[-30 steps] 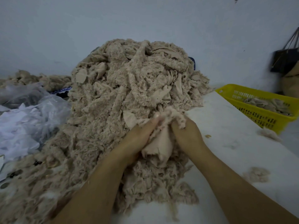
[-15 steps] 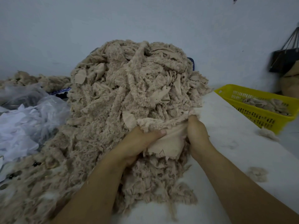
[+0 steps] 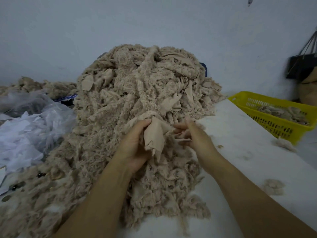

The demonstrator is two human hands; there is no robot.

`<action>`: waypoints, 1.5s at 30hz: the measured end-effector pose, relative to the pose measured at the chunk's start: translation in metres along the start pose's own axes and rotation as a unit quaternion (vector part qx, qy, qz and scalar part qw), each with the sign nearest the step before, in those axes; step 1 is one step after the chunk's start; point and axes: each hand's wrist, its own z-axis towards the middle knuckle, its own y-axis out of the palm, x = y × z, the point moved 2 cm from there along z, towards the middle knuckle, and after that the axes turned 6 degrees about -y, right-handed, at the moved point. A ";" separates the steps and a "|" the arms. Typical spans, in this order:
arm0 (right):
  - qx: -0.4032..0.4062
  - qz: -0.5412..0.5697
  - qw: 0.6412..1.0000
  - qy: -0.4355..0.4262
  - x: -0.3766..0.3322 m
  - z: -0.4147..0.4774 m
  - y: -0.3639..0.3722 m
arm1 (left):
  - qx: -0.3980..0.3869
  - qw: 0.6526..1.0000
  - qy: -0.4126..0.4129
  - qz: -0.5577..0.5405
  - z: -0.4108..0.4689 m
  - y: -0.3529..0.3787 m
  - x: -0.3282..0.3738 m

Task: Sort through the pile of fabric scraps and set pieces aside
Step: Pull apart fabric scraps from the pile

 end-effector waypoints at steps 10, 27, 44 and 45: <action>-0.113 -0.047 0.989 -0.078 -0.009 -0.017 0.015 | 0.083 0.996 -0.026 0.010 0.011 -0.008 -0.006; -0.142 -0.091 0.979 -0.118 -0.010 -0.018 0.015 | 0.107 0.993 -0.015 0.044 0.009 -0.003 -0.005; 0.125 0.167 0.977 -0.044 -0.011 0.003 -0.026 | 0.204 0.973 0.046 -0.096 0.008 -0.019 0.012; 0.132 0.134 0.981 -0.046 -0.009 0.005 -0.031 | 0.200 0.974 0.044 -0.094 0.007 -0.021 0.013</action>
